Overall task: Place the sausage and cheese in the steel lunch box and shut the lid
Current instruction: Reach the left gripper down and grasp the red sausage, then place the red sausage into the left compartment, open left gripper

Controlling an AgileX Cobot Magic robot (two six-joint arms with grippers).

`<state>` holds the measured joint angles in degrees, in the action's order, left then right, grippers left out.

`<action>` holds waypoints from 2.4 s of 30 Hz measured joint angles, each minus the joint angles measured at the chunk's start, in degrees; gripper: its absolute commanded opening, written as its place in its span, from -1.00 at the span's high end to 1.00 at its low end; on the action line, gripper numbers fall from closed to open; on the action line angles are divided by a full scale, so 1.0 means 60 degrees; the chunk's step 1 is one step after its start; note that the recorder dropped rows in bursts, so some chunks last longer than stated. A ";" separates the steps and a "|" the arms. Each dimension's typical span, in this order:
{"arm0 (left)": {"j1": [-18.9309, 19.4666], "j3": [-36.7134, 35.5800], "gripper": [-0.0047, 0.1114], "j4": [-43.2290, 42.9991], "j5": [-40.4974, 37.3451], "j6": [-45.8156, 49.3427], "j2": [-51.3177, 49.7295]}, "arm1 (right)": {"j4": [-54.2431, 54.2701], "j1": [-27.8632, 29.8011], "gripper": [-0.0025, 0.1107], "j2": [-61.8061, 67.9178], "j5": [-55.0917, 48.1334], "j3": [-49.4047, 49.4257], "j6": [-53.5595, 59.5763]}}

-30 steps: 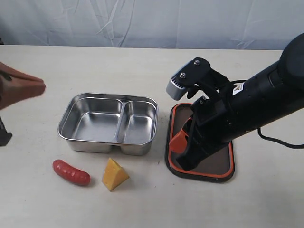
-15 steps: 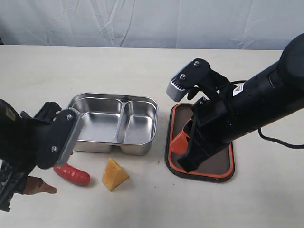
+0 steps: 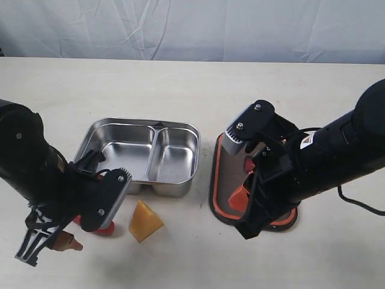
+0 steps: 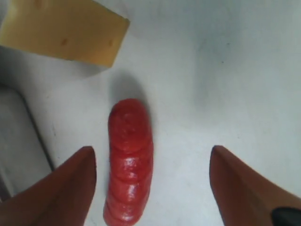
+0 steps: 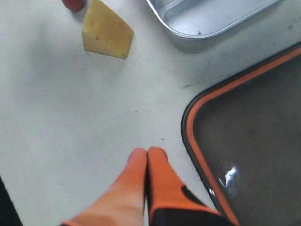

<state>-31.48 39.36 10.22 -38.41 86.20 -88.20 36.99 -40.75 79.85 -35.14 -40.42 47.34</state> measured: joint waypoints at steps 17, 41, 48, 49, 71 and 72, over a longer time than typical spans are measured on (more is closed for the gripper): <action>0.0000 0.0019 0.49 -0.0607 0.0916 0.0000 -0.1172 | 0.0000 0.0000 0.97 0.0000 0.0130 0.0172 0.0000; -0.0540 0.0376 0.92 -0.1099 0.0483 -0.2140 0.1739 | 0.0000 0.0000 0.97 0.0000 0.0388 0.0172 0.0000; -0.0228 0.0985 0.92 -0.1254 0.3949 -0.3682 0.1414 | 0.0000 0.0000 0.97 0.0000 0.0484 0.0172 0.0000; -0.0095 0.1101 0.92 -0.1254 0.4154 -0.3846 0.1145 | 0.0000 0.0000 0.97 0.0000 0.0484 0.0172 0.0000; 0.0691 0.1550 -0.05 -0.0756 0.3893 -0.5789 -0.0901 | 0.0000 0.0000 0.97 0.0000 0.0143 0.0172 0.0000; 0.0691 0.1550 -0.05 -0.0706 0.3782 -0.5789 -0.0783 | 0.0000 0.0000 0.97 0.0000 0.0125 0.0172 0.0000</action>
<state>-27.34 48.66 5.99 -15.72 51.47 -92.90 36.99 -40.75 79.85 -34.39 -39.39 47.34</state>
